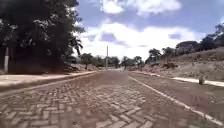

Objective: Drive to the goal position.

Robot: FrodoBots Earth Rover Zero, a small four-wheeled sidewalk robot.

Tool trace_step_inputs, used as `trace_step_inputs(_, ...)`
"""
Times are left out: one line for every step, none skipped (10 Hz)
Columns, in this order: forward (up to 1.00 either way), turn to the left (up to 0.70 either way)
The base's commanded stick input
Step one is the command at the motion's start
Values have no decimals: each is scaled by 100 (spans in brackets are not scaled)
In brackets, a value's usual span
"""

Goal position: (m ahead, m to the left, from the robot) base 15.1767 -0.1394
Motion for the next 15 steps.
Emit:
trace_step_inputs(91, 0)
trace_step_inputs(99, 0)
trace_step_inputs(100, 0)
trace_step_inputs(100, 0)
trace_step_inputs(100, 0)
trace_step_inputs(100, 0)
trace_step_inputs(100, 0)
trace_step_inputs(100, 0)
trace_step_inputs(100, 0)
trace_step_inputs(100, 0)
trace_step_inputs(100, 0)
trace_step_inputs(100, 0)
trace_step_inputs(100, 0)
trace_step_inputs(100, 0)
trace_step_inputs(100, 0)
